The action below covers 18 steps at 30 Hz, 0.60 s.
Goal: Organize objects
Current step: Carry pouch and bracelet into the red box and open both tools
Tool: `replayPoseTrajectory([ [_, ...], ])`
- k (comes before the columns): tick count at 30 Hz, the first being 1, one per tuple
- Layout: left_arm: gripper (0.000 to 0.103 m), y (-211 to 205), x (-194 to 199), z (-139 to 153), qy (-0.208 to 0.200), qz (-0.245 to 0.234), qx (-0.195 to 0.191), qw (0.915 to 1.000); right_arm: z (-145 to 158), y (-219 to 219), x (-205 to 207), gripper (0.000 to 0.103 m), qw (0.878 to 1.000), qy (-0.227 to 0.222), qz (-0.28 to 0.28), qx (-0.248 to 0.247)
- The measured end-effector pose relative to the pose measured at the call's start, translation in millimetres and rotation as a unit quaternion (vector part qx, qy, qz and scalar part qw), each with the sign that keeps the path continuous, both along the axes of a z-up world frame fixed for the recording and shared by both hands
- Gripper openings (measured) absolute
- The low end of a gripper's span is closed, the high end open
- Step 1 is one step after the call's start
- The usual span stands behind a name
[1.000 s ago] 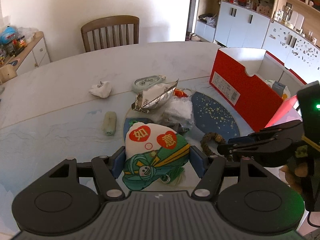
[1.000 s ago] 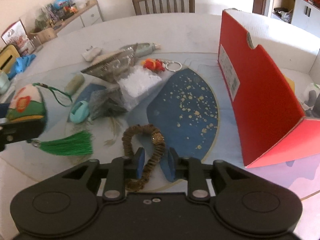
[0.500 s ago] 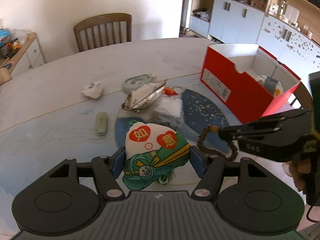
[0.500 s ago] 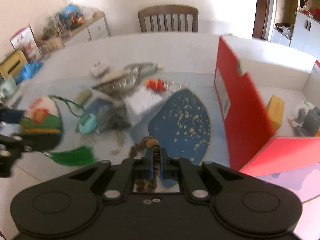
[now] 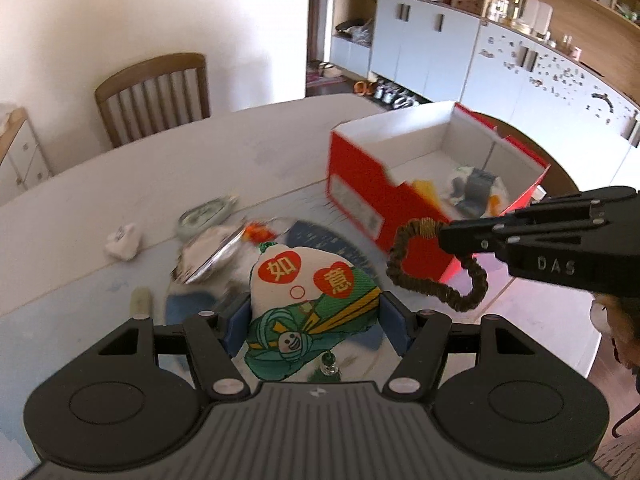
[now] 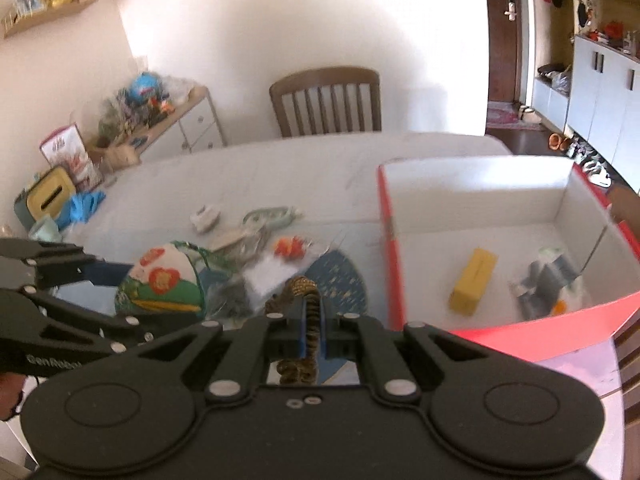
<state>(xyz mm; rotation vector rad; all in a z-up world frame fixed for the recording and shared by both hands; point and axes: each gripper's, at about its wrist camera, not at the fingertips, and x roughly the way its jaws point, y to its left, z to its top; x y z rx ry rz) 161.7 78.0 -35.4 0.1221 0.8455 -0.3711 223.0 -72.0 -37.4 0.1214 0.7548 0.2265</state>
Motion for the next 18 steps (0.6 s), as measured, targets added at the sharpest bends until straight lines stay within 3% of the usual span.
replayPoseTrajectory([
  [10,0.067,-73,24,32,-0.029,-0.04,0.008,0.9987,28,-75,10,0.005,0.999,-0.04,-0.03,-0.009],
  [18,0.067,-141,57,54,-0.054,-0.057,0.028,0.9966,28,-133,25,0.005,0.997,-0.052,-0.053,-0.02],
])
